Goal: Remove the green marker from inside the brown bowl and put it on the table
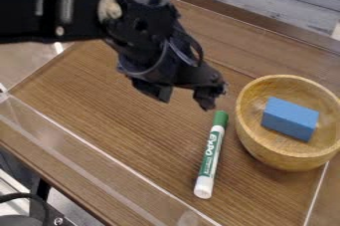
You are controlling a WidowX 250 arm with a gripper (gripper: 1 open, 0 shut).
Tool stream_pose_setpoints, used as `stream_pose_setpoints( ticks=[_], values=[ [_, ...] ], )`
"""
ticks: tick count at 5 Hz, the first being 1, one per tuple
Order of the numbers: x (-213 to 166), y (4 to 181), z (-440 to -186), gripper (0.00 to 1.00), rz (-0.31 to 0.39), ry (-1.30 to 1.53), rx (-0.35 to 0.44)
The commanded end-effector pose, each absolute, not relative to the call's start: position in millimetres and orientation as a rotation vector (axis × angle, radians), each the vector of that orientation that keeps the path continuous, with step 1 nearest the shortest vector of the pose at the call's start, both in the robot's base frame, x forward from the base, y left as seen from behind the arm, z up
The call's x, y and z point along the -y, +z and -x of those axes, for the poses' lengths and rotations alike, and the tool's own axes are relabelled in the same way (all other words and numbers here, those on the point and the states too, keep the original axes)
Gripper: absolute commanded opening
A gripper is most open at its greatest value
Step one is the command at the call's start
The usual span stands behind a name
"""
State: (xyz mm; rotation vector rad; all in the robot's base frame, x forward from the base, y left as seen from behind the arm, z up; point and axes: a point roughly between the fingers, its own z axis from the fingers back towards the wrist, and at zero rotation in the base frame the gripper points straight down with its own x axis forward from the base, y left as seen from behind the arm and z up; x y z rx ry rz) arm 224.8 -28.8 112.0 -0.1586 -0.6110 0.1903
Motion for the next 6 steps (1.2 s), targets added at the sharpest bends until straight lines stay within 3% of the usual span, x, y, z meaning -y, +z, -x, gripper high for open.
stream_pose_setpoints(
  ticks=[1,6],
  values=[
    [35.7,108.4,-230.3,1.00,0.165,0.192,0.636],
    [46.9,60.6,-240.2,1.00,0.178,0.191,0.624]
  ],
)
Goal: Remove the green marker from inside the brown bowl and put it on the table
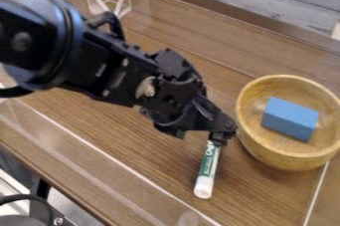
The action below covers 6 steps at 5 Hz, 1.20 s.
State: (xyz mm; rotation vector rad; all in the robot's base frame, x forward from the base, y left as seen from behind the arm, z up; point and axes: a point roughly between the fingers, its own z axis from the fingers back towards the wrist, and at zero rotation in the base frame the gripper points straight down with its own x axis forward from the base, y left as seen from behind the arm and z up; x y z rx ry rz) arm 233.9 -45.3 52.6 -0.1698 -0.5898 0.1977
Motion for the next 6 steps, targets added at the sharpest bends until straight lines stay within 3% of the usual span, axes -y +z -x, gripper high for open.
stream_pose_setpoints(
  ticks=[1,4,5,6],
  values=[
    [47.7,53.0,-241.4,1.00,0.182,0.196,0.623],
    [50.4,34.5,-245.5,1.00,0.186,0.218,0.617],
    [49.2,31.6,-246.8,0.00,0.187,0.223,0.615],
    [47.3,28.9,-248.3,1.00,0.187,0.229,0.612]
  ],
)
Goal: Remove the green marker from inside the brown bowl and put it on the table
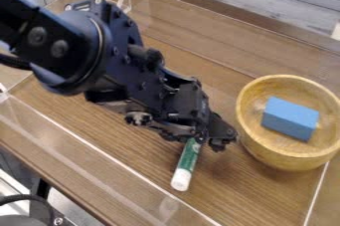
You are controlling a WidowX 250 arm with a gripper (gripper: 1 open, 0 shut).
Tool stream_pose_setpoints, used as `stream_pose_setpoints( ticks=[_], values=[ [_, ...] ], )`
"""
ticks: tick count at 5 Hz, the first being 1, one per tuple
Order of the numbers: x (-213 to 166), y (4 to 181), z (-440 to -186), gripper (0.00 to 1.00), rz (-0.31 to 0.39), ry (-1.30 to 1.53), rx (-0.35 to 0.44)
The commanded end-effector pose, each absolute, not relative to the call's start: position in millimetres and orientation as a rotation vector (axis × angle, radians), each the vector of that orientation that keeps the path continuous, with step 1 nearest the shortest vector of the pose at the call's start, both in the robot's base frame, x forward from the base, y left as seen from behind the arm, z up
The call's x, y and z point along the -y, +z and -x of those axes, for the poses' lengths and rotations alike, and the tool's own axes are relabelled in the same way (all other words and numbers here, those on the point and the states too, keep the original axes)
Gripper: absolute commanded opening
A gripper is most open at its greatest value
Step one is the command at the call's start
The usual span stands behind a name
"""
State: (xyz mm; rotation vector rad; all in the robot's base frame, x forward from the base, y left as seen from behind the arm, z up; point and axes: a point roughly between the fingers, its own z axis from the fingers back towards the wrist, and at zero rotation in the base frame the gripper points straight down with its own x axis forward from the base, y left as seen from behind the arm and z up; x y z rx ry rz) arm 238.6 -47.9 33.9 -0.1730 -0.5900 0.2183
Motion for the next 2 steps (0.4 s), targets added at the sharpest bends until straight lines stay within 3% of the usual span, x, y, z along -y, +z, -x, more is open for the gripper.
stream_pose_setpoints(
  ticks=[1,2],
  values=[
    [45.1,27.2,-250.5,1.00,0.189,0.237,0.609],
    [43.0,25.0,-253.0,1.00,0.190,0.245,0.606]
  ],
)
